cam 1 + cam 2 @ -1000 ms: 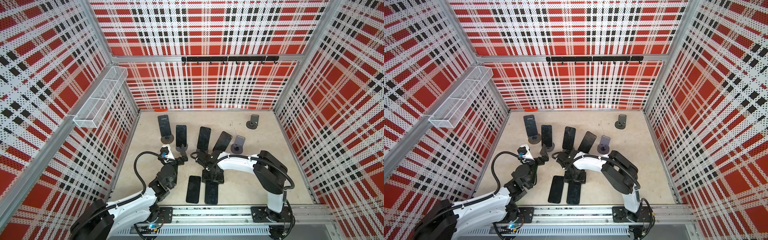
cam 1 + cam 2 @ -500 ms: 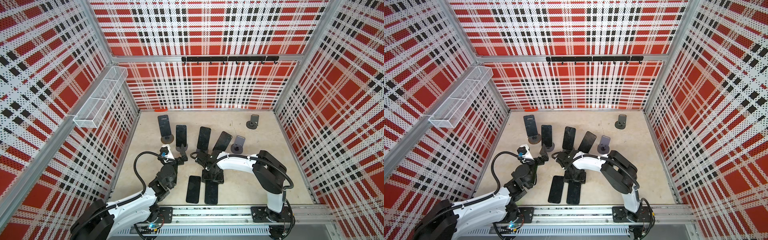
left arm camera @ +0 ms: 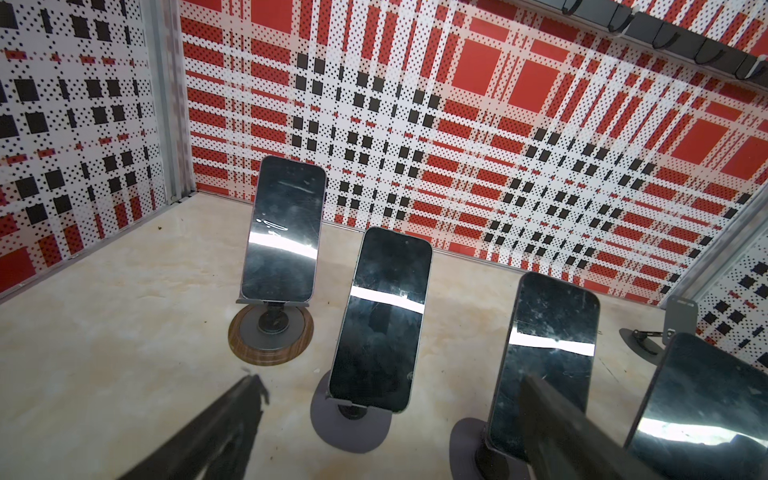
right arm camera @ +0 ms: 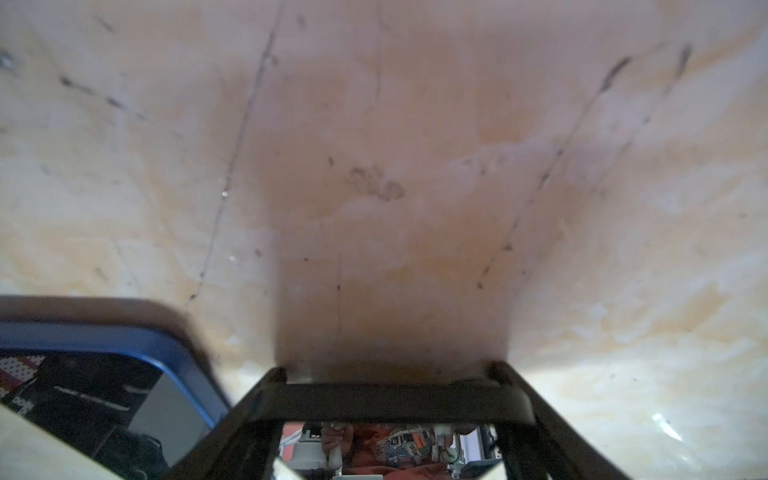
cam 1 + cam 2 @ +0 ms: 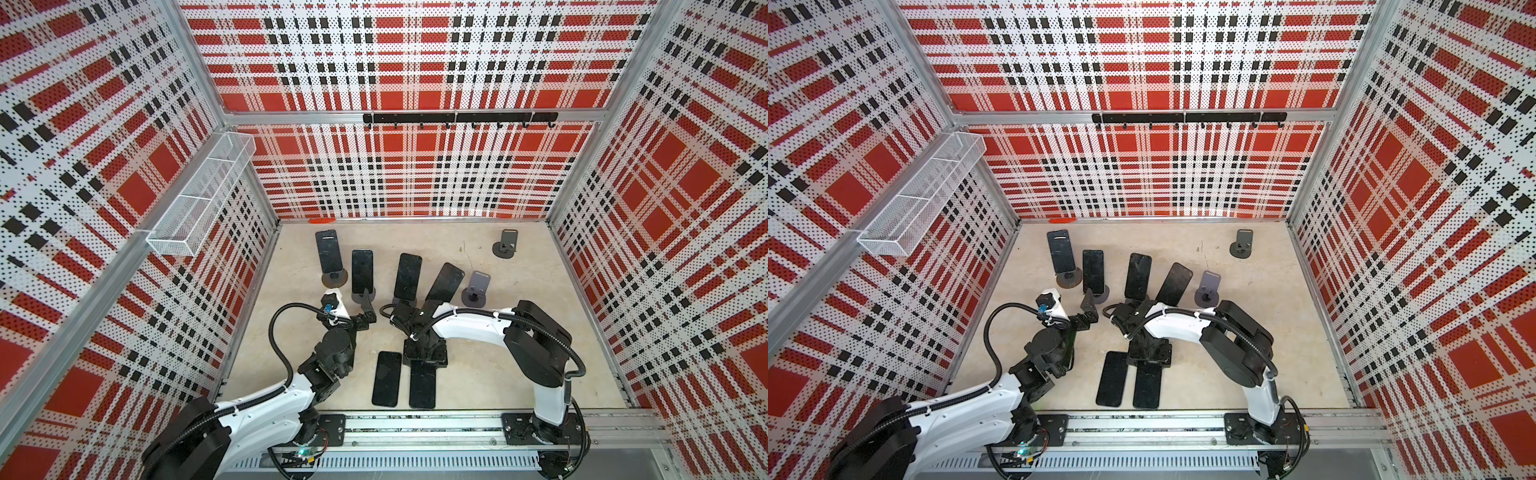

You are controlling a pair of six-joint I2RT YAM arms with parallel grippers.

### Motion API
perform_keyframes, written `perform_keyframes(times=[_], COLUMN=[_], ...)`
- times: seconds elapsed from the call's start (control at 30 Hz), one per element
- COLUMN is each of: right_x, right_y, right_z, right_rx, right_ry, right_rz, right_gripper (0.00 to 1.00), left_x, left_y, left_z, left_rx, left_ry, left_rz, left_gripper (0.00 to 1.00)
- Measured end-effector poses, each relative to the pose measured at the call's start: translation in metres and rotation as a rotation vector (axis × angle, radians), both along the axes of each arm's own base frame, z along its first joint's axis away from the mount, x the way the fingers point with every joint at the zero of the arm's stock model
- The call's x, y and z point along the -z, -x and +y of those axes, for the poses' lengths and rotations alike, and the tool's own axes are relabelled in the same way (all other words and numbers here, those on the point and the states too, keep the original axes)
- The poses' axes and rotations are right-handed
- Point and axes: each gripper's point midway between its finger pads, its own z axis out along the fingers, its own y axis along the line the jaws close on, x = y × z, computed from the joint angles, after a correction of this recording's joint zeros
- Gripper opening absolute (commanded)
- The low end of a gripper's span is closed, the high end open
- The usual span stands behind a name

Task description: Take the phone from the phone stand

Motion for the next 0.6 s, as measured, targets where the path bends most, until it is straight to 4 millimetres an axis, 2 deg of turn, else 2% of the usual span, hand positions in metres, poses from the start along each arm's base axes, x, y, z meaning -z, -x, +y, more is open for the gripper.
perform_keyframes(times=[0.6], right_x=[0.0002], right_y=[0.0001], right_z=[0.0001], right_rx=[0.005], right_ry=[-0.001], right_rz=[0.000], right_gripper=[0.79], left_x=[-0.0100], left_y=[0.0038], left_z=[0.0046], left_rx=[0.003], left_ry=[0.033], left_rz=[-0.030], left_gripper=[0.98])
